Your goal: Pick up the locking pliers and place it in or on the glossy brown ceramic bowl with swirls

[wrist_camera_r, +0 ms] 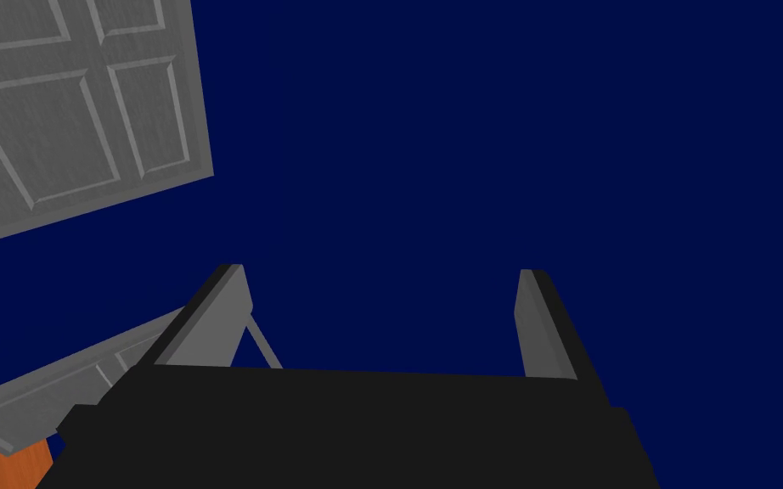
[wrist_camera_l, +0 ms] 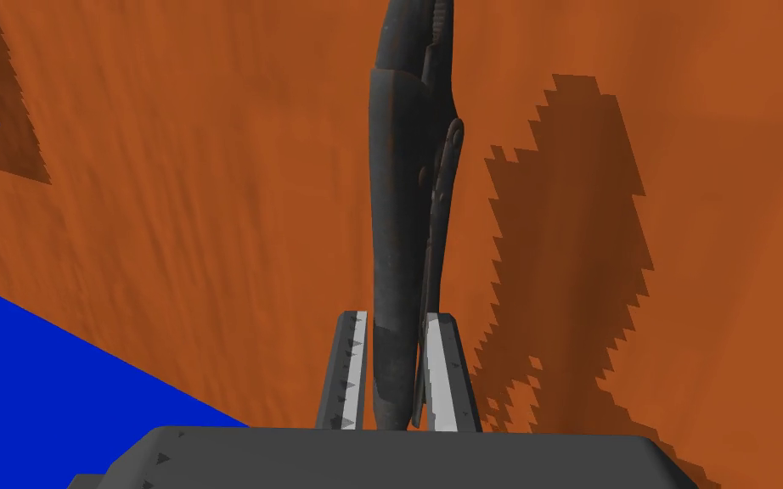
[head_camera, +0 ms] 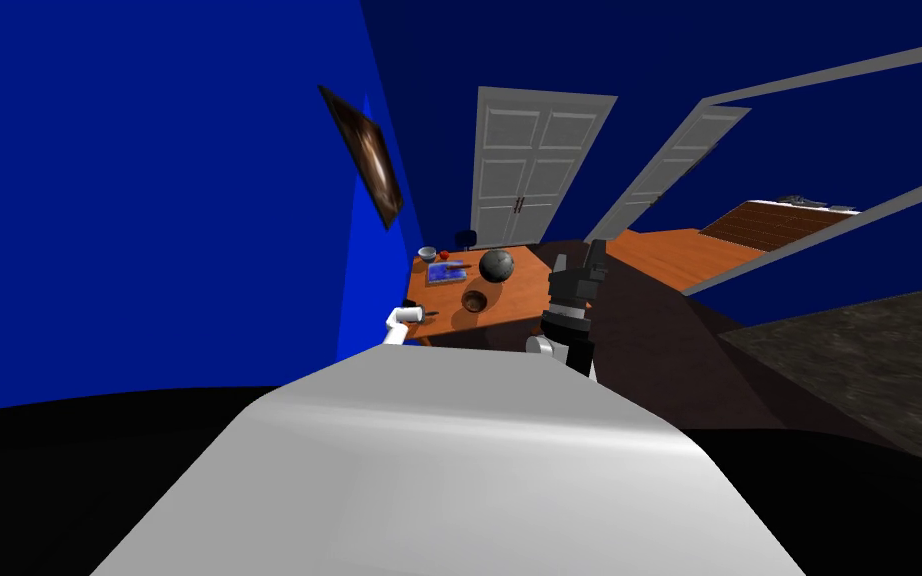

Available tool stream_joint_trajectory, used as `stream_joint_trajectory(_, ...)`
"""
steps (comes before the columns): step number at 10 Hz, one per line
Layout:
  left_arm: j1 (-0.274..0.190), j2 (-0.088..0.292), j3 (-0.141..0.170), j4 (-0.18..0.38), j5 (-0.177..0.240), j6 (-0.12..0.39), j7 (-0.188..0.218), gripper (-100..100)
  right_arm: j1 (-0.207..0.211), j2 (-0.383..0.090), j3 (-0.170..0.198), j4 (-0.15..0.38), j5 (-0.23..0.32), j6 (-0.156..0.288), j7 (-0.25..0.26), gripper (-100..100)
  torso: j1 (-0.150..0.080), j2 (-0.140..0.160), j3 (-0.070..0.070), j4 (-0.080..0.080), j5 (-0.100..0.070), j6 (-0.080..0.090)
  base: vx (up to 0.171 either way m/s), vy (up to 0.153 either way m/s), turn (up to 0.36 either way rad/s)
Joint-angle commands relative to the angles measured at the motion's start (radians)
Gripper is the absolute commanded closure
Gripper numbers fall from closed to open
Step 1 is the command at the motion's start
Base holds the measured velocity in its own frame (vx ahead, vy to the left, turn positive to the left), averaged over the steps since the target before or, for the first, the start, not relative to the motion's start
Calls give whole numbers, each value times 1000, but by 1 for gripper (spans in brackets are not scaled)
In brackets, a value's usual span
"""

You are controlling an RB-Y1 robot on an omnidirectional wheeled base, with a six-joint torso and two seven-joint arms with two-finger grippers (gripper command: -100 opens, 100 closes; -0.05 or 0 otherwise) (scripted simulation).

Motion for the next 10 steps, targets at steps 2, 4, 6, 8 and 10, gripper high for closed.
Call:
stream_joint_trajectory(2, 1, 1, 1, -46, 0, 47, 1, 100, 0, 0, 0, 0, 0, 0, 0, 0, 0, 1, 1, 0, 0, 0, -59, -4, -4)
stream_joint_trajectory(4, 0, 0, 1, -51, -2, 50, 2, 100, 0, 0, 0, 0, 0, 0, 0, 0, -1, 2, 1, 0, 0, 0, -42, -8, 0)
stream_joint_trajectory(6, -6, 14, 3, -91, -8, 89, 7, 100, 0, 0, 0, 0, 0, 0, 0, 0, 0, -1, 0, 0, 0, 0, -5, -43, -13)
stream_joint_trajectory(8, -10, 19, 4, -116, -11, 112, 10, 100, 0, 0, 0, 0, 0, 0, 0, 0, -9, -3, -1, 0, -1, 1, 23, -122, -9)
stream_joint_trajectory(10, -17, 21, 6, -156, -17, 148, 15, 100, 0, 0, 0, 0, 0, 0, 0, 0, -8, -3, -1, 0, -2, 1, 12, -108, -21)
